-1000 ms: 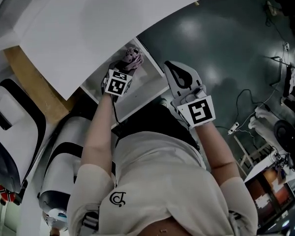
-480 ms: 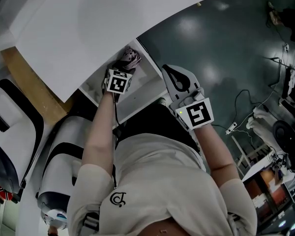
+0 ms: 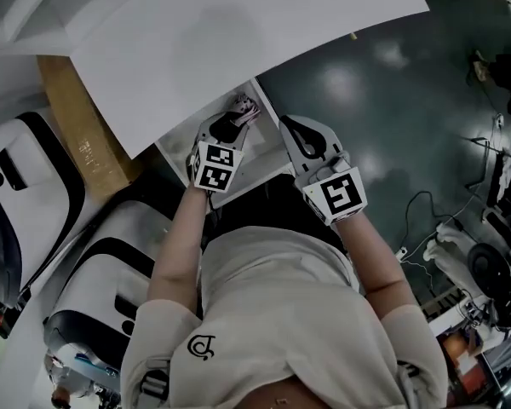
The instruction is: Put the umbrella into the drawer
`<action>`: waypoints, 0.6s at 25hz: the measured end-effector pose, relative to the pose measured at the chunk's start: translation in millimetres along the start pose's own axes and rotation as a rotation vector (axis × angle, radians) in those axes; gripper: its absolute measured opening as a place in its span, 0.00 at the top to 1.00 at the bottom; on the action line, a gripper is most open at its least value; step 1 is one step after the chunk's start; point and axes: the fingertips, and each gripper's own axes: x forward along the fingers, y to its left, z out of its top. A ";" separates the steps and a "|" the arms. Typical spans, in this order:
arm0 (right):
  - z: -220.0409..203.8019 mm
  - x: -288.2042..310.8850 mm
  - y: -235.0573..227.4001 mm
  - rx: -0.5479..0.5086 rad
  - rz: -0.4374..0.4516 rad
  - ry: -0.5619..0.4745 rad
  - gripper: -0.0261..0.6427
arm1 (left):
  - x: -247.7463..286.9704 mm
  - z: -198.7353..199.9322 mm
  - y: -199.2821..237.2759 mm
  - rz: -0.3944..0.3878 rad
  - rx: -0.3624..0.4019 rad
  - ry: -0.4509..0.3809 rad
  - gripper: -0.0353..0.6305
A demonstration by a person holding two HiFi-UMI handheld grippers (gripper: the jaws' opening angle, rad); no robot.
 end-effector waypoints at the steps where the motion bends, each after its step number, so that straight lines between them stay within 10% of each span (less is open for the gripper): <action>1: 4.0 -1.3 3.4 -0.007 0.011 -0.010 0.95 | -11.7 8.9 -1.6 0.020 0.002 -0.030 0.69; 7: 18.0 -21.8 19.6 -0.049 0.092 -0.042 0.95 | -68.9 49.8 -16.2 0.133 0.014 -0.153 0.92; 15: 46.1 -43.7 43.8 -0.109 0.236 -0.084 0.95 | -165.8 83.5 -27.4 0.309 -0.010 -0.313 0.93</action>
